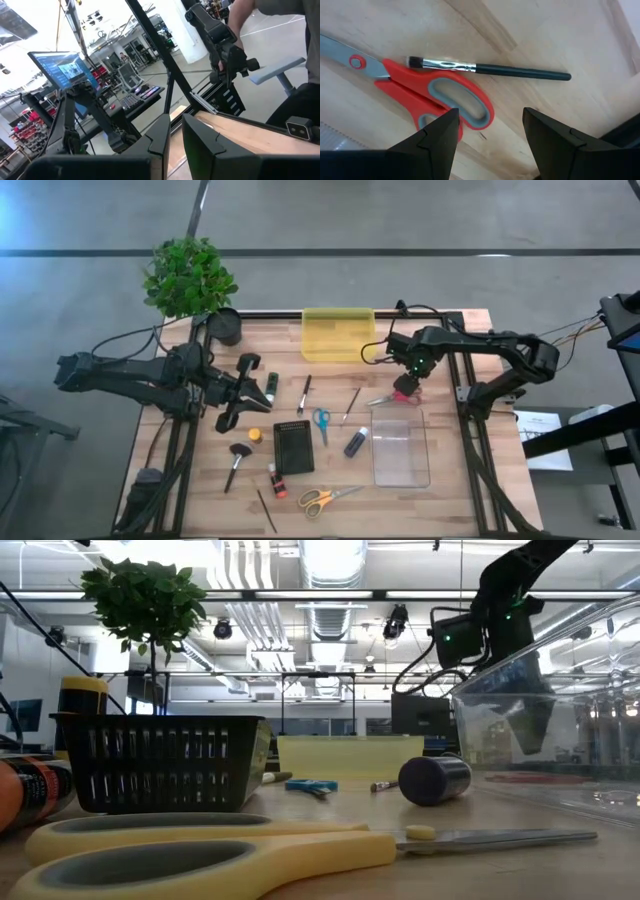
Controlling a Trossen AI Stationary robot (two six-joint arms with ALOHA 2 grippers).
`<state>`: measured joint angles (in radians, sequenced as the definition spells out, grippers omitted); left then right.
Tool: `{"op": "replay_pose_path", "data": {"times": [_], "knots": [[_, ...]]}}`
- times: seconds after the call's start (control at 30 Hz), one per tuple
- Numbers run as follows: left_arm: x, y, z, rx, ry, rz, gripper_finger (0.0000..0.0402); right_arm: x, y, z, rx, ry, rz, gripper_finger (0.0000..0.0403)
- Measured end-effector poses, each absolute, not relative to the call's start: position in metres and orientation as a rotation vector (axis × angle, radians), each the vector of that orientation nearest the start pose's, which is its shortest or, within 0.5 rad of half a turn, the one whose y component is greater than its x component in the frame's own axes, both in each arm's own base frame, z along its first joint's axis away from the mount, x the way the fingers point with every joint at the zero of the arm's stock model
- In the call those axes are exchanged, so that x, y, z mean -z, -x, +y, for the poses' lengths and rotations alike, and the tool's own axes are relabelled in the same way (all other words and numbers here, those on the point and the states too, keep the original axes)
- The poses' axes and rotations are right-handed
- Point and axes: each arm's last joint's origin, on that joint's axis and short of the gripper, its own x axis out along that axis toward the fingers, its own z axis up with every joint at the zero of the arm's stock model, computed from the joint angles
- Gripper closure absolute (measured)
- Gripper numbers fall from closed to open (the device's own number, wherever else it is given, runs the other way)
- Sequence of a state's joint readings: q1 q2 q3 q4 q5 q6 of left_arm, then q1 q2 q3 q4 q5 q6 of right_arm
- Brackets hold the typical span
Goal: Pick & Place Paint Supplies
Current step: Put the red scissors into the yellow bin
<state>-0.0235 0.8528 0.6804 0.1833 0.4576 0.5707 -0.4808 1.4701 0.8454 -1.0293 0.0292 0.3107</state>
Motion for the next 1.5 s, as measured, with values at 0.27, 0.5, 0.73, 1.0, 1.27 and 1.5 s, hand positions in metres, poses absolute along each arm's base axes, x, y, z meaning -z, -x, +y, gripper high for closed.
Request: {"op": "replay_pose_path", "data": {"times": [0.27, 0.5, 0.73, 1.0, 1.27, 1.5], "knots": [[-0.32, -0.191, -0.017, 0.466, -0.54, -0.142, 0.0344, -0.158, -0.187, -0.098, 0.618, -0.621, 1.534, 0.0185], [-0.321, -0.191, -0.017, 0.465, -0.541, -0.146, 0.0344, -0.149, -0.18, -0.094, 0.602, -0.608, 1.514, 0.0185], [-0.321, -0.191, -0.017, 0.464, -0.541, -0.148, 0.0344, -0.141, -0.179, -0.094, 0.594, -0.586, 1.475, 0.0185], [-0.322, -0.191, -0.017, 0.464, -0.542, -0.151, 0.0344, -0.135, -0.177, -0.093, 0.579, -0.58, 1.477, 0.0186], [-0.322, -0.191, -0.018, 0.465, -0.542, -0.151, 0.0344, -0.134, -0.177, -0.093, 0.592, -0.592, 1.474, 0.0186], [-0.322, -0.191, -0.018, 0.465, -0.542, -0.151, 0.0344, -0.134, -0.176, -0.093, 0.603, -0.602, 1.472, 0.0241]]}}
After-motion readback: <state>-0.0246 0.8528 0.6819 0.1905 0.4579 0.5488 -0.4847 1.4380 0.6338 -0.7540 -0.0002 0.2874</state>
